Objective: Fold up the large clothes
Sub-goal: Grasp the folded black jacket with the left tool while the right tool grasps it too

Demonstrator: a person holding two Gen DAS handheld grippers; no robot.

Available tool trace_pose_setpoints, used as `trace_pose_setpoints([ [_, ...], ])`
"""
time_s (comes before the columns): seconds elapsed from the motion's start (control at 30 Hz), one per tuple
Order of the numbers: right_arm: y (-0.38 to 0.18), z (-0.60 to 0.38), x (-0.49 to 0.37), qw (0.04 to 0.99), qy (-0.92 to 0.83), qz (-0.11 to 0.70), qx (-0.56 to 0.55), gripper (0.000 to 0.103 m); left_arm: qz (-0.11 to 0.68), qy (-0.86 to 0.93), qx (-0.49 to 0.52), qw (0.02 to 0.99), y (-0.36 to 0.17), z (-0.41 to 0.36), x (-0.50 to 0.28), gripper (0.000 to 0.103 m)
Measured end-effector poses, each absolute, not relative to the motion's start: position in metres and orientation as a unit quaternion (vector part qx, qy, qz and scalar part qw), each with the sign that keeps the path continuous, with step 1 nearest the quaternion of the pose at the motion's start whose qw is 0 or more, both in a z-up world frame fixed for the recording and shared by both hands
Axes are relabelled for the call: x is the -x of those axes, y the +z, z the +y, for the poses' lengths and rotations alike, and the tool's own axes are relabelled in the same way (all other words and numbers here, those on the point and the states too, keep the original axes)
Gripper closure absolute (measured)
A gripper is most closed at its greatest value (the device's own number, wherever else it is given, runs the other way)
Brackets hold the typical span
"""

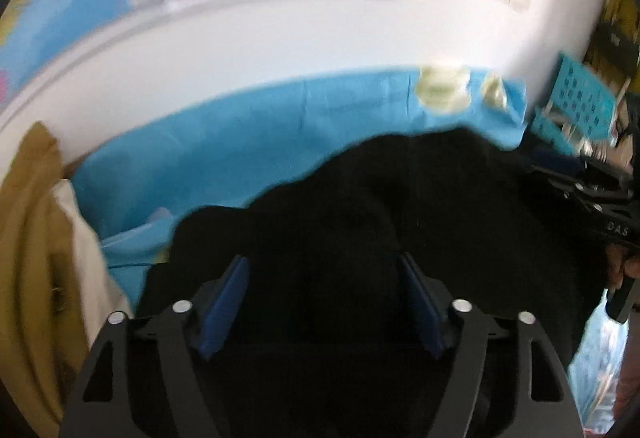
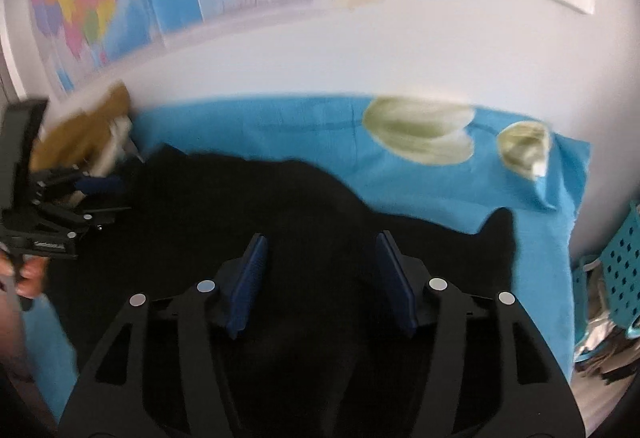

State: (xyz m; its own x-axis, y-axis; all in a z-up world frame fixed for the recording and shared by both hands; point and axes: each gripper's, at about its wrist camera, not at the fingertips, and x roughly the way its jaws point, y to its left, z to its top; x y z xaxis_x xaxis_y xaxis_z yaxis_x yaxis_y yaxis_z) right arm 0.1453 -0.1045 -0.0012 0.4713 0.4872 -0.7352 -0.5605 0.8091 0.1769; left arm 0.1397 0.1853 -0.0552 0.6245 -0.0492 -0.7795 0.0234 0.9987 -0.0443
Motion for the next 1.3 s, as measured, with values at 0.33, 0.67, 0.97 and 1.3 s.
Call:
trace_pose_setpoints([
  [0.33,-0.044,-0.105,-0.150,0.838,0.272,0.458,0.122,0.072,0.462,-0.006,0.007,0.887,-0.074,0.195,-0.149,0.022],
  [0.67,-0.011,-0.138,-0.129,0.849,0.279,0.446,0.038,0.061,0.417,0.022,-0.006,0.909,-0.051,0.190,-0.116,0.019],
  [0.97,0.012,-0.150,-0.093,0.851,0.311,0.424,0.013,0.056,0.374,0.050,-0.016,0.926,-0.032,0.178,-0.073,0.019],
  [1.3,-0.033,-0.151,-0.103,0.839,0.287,0.462,0.006,0.054,0.412,0.080,0.020,0.908,-0.067,0.200,-0.076,0.019],
])
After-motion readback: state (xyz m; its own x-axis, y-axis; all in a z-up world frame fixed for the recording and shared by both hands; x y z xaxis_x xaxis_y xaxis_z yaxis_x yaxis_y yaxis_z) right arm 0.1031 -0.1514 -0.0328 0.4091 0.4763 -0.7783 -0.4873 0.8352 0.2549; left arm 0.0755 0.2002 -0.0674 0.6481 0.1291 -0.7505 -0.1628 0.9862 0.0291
